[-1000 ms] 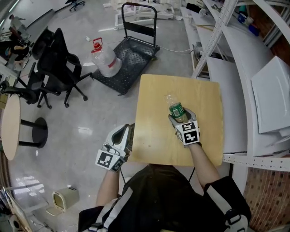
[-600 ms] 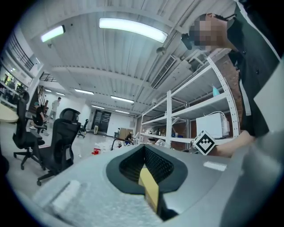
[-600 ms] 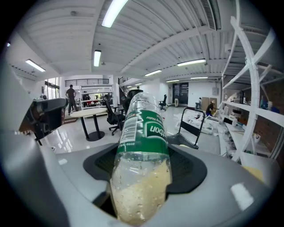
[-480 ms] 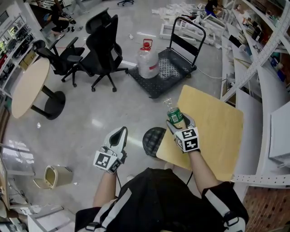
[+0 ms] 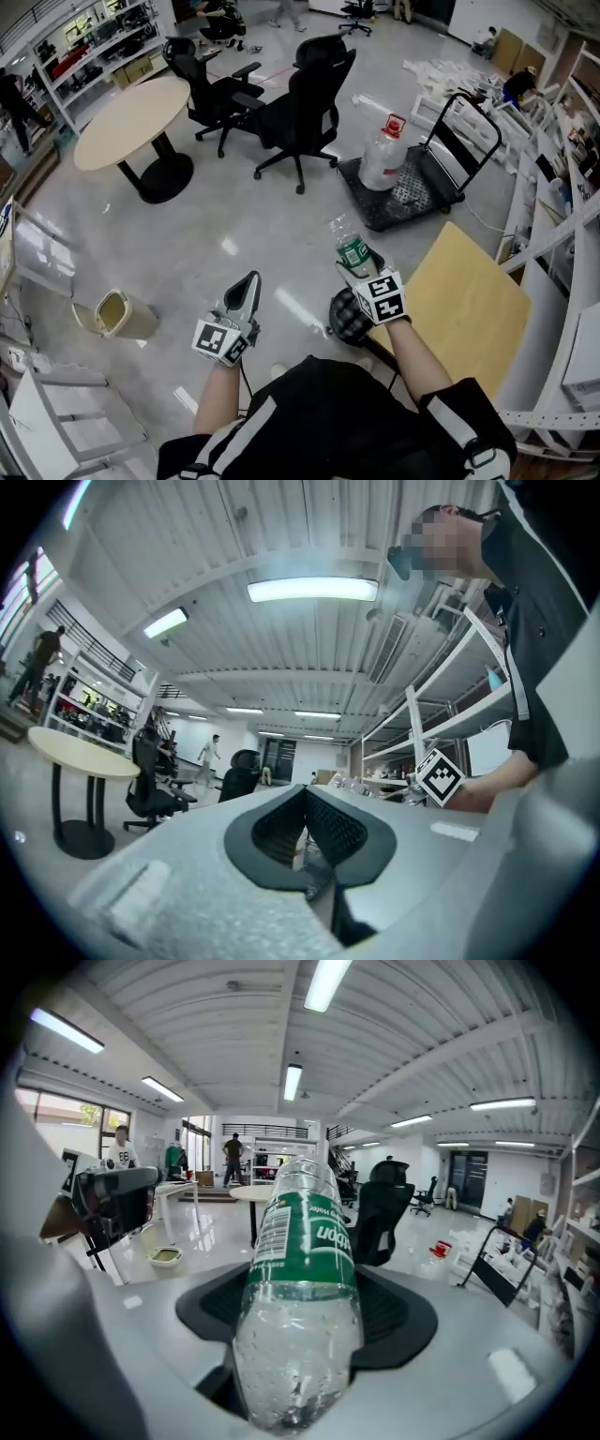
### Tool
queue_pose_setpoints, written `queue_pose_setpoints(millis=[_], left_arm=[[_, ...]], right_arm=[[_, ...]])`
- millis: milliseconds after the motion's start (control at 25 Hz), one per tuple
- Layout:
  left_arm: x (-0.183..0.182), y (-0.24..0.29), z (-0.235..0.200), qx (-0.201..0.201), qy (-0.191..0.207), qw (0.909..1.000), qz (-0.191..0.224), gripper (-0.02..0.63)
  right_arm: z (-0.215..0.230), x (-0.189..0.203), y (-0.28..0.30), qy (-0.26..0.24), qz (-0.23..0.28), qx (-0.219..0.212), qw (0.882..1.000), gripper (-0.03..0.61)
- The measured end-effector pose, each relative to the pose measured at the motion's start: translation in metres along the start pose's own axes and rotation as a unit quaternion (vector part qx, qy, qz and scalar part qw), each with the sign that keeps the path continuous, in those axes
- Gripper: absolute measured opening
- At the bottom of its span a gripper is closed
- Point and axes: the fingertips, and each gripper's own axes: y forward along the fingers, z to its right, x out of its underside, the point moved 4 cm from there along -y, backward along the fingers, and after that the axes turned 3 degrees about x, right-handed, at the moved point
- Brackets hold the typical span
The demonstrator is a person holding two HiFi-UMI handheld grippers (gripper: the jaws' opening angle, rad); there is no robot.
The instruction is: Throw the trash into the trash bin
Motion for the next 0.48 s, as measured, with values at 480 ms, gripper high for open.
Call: queue_pose_setpoints(millis=[480], left_arm=[[-0.044, -0.207, -0.110, -0.187, 0.042, 0.9815, 0.001, 0.000]], right_arm=[[-0.248, -0.073, 0.103, -0.114, 0.037, -0.181, 0.976, 0.325]])
